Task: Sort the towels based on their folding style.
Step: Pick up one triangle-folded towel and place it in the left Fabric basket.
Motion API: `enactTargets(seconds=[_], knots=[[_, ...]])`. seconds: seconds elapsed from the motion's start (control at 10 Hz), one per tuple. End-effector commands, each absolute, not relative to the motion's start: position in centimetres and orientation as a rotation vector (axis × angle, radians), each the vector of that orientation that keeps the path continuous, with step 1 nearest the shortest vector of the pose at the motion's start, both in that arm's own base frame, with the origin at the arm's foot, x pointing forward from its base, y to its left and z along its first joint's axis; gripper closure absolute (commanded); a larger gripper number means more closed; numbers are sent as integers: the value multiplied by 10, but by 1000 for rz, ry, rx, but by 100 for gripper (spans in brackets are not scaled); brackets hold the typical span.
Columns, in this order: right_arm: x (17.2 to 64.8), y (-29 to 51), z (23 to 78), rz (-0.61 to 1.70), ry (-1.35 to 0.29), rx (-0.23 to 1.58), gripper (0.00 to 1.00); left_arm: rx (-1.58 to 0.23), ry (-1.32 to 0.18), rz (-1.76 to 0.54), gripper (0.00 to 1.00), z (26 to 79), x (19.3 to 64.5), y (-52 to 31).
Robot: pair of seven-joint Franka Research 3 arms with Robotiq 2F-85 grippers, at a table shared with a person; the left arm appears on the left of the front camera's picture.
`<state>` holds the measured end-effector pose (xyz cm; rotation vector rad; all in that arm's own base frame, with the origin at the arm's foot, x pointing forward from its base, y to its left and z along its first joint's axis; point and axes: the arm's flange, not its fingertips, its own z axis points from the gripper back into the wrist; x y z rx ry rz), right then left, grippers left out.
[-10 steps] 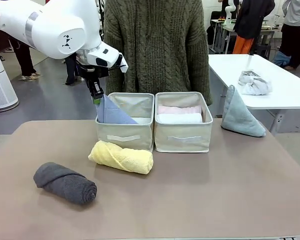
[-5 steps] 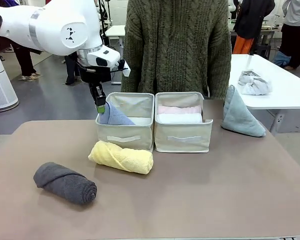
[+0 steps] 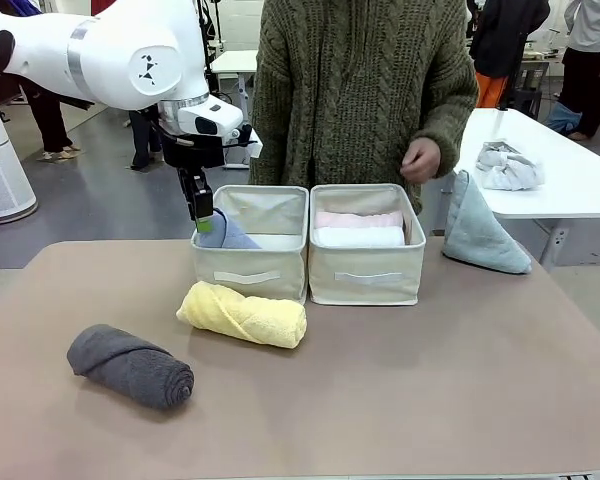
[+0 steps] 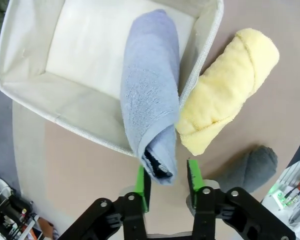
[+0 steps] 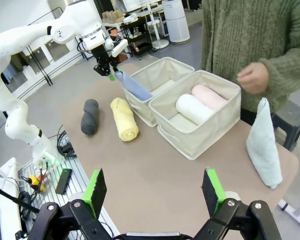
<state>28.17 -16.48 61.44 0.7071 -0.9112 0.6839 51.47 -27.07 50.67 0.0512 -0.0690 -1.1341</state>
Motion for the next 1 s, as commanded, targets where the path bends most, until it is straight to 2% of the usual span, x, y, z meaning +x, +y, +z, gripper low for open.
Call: enactTargets(seconds=[0.0, 0.1, 0.2, 0.4, 0.5, 0.7, 0.9], knots=[[283, -165, 614, 694, -934, 725, 0, 39, -68, -1164, 0, 514, 514, -267], [283, -165, 614, 694, -934, 725, 0, 41, -72, -1163, 6, 514, 514, -266], [283, -165, 614, 694, -934, 725, 0, 38, -76, -1162, 0, 517, 513, -265], [283, -165, 614, 694, -934, 725, 0, 36, -136, -1105, 0, 547, 505, -241], [283, -165, 614, 694, -934, 725, 0, 33, -147, -1080, 9, 578, 490, -208], [283, -165, 614, 694, -934, 725, 0, -59, -167, -1184, 9, 641, 434, -97], [283, -165, 614, 694, -934, 725, 0, -204, -277, -1188, 9, 671, 385, -2]])
